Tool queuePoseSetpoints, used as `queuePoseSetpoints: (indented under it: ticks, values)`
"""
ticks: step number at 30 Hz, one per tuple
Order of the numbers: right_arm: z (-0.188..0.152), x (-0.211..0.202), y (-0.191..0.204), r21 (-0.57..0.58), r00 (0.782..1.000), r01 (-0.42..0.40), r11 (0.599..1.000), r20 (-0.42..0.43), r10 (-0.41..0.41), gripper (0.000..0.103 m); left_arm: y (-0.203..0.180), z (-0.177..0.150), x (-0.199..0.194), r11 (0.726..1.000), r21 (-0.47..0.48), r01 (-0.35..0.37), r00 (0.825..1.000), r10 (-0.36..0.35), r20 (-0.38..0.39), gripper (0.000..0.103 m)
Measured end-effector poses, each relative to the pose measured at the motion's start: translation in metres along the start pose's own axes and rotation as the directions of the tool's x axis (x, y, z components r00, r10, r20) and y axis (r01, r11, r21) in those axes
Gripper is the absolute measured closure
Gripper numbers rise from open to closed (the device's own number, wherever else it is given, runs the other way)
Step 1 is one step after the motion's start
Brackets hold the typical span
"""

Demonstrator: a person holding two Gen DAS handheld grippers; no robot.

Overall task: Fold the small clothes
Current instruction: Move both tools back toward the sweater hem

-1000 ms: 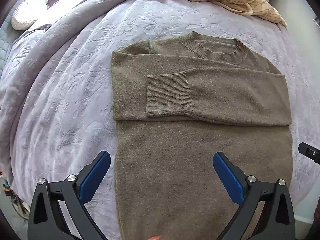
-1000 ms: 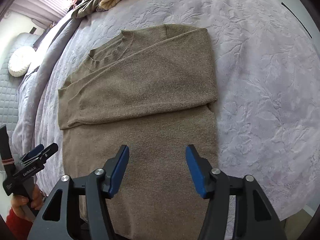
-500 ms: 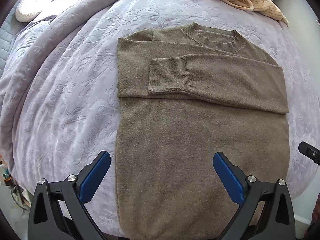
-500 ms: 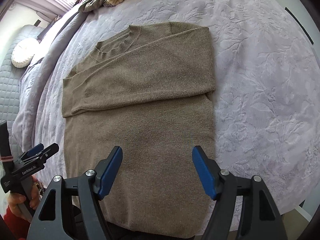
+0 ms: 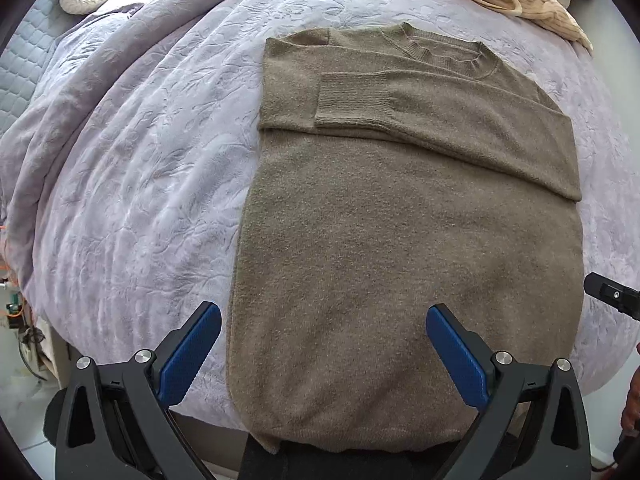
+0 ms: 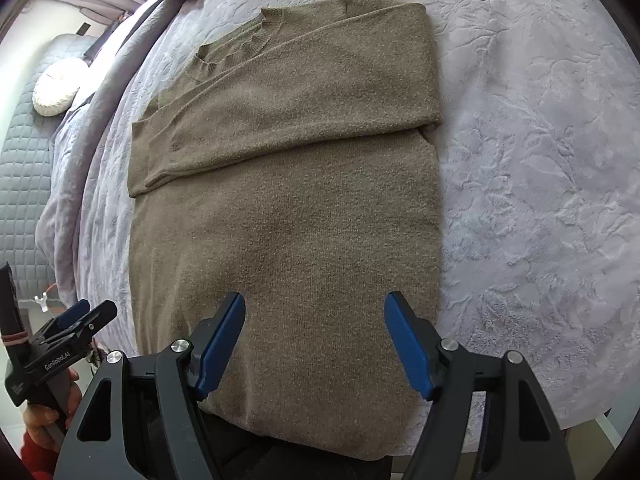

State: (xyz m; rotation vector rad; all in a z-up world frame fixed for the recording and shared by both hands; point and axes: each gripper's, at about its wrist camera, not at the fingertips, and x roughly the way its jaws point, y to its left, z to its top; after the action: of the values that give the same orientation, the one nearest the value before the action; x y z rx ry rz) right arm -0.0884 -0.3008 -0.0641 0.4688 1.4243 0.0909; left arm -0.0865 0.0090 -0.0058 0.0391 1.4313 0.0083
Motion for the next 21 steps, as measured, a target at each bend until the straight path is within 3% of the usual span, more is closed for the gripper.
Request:
queuePoseSetpoints:
  ticks: [9, 21]
  values:
    - [-0.022, 0.011, 0.001, 0.049, 1.000, -0.009, 0.999, -0.009, 0.009, 0.028, 0.019, -0.022, 0.004, 1.000, 0.000, 0.006, 1.000, -0.006, -0.011, 0.000]
    - [-0.103, 0.032, -0.009, 0.157, 0.998, -0.011, 0.988, -0.055, 0.020, 0.028, 0.061, -0.087, 0.044, 0.994, -0.021, 0.111, 0.989, -0.112, -0.092, 0.000]
